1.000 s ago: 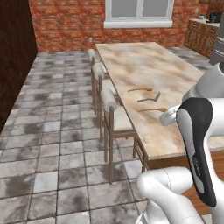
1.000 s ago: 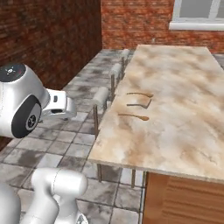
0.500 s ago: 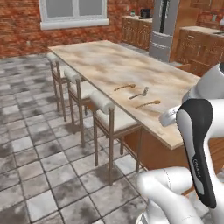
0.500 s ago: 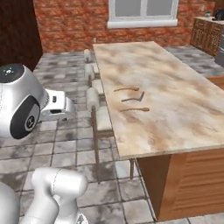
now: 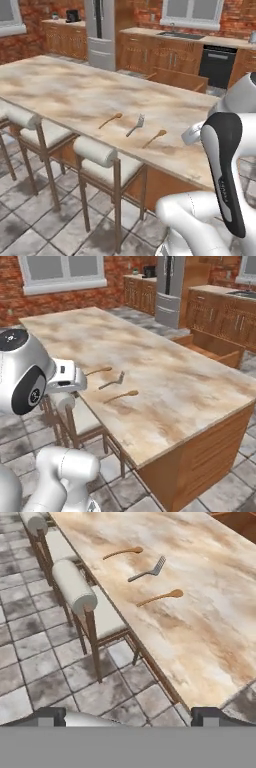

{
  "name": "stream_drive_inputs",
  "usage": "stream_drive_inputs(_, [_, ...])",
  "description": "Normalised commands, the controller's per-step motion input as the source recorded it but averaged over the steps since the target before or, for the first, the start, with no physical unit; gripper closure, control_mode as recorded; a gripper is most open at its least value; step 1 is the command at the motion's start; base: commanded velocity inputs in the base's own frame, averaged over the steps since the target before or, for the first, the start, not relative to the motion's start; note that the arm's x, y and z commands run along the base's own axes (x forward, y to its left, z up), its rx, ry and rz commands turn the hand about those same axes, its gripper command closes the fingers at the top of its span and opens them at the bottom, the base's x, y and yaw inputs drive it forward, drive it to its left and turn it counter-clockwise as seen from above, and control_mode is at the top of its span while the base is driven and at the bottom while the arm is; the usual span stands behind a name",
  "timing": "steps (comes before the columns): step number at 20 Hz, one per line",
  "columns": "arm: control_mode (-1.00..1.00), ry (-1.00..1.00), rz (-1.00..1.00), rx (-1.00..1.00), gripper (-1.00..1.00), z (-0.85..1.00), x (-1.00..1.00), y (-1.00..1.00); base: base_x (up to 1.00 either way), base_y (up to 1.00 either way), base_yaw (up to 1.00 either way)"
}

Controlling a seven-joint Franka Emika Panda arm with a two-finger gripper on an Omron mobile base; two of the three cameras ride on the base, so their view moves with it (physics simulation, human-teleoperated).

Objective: Pick up the metallic utensils from the counter and place them in the open drawer. Make sure not to pick up any wooden utensils.

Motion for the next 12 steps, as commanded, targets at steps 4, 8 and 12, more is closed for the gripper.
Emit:
stream_drive_inputs(4, [1.00,0.00,0.00,0.00,-1.00,0.00,0.00,0.00,0.92,0.75,-0.72])
stream_drive_inputs(8, [1.00,0.00,0.00,0.00,-1.00,0.00,0.00,0.00,0.41,0.81,-0.71])
stream_drive_inputs(12, [1.00,0.00,0.00,0.00,-1.00,0.00,0.00,0.00,0.13,0.95,-0.64])
